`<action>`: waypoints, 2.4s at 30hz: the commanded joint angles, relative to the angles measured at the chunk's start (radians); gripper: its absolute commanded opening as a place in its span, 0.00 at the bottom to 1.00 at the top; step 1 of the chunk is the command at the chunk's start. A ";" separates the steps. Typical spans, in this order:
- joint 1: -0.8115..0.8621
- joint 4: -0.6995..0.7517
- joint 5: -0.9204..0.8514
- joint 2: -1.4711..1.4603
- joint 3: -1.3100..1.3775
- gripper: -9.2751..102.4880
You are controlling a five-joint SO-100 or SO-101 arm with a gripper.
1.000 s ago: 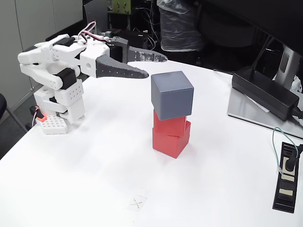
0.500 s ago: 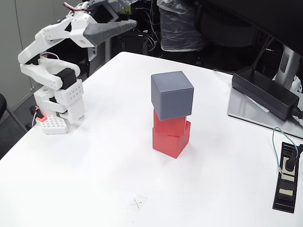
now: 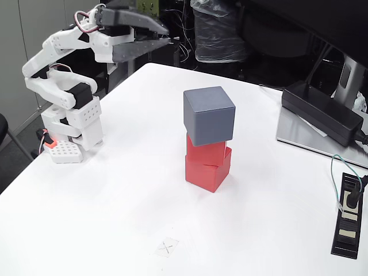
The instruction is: Stack the three blocks in an ordered color.
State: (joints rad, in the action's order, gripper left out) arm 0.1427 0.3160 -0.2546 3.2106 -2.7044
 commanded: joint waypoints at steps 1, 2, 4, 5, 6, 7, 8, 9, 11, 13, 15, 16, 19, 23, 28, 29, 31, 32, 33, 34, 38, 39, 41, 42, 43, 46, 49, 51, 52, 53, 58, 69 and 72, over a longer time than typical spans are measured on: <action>0.002 0.067 0.109 0.008 -0.009 0.09; 0.002 0.092 0.140 0.008 -0.015 0.09; 0.000 0.135 0.192 0.008 -0.028 0.09; -0.002 0.156 0.218 0.008 -0.037 0.09; -0.003 0.175 0.239 0.008 -0.048 0.09; -0.006 0.192 0.258 0.008 -0.060 0.09; -0.011 0.206 0.275 0.008 -0.075 0.09; -0.011 0.219 0.287 0.008 -0.091 0.09; -0.012 0.238 0.304 0.008 -0.124 0.09; -0.012 0.244 0.302 0.008 -0.160 0.09; -0.012 0.244 0.302 0.008 -0.192 0.09; -0.012 0.244 0.307 0.008 -0.209 0.09; -0.012 0.244 0.308 0.008 -0.261 0.09; -0.012 0.244 0.308 0.008 -0.327 0.09; -0.014 0.233 0.308 0.008 -0.356 0.09; -0.014 0.233 0.308 0.008 -0.357 0.09; -0.014 0.233 0.308 0.008 -0.357 0.09; -0.014 0.233 0.308 0.008 -0.357 0.09; -0.014 0.236 0.308 0.008 -0.359 0.09; -0.014 0.239 0.308 0.008 -0.359 0.09; -0.014 0.242 0.304 0.006 -0.371 0.09; -0.014 0.242 0.302 0.006 -0.379 0.09; -0.014 0.241 0.301 0.008 -0.382 0.09; -0.014 0.239 0.301 0.008 -0.382 0.09; -0.014 0.239 0.299 0.008 -0.382 0.09; -0.017 0.238 0.307 0.008 -0.382 0.09; -0.029 0.235 0.308 0.009 -0.382 0.09; -0.078 0.233 0.308 0.009 -0.382 0.09; -0.110 0.233 0.308 0.009 -0.382 0.09; -0.146 0.233 0.308 0.009 -0.383 0.09; -0.301 0.233 0.299 0.009 -0.383 0.09; -0.348 0.233 0.301 0.008 -0.383 0.09; -0.348 0.233 0.301 0.008 -0.383 0.09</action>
State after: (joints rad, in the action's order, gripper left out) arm -0.2086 0.5568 0.0430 3.2106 -3.0910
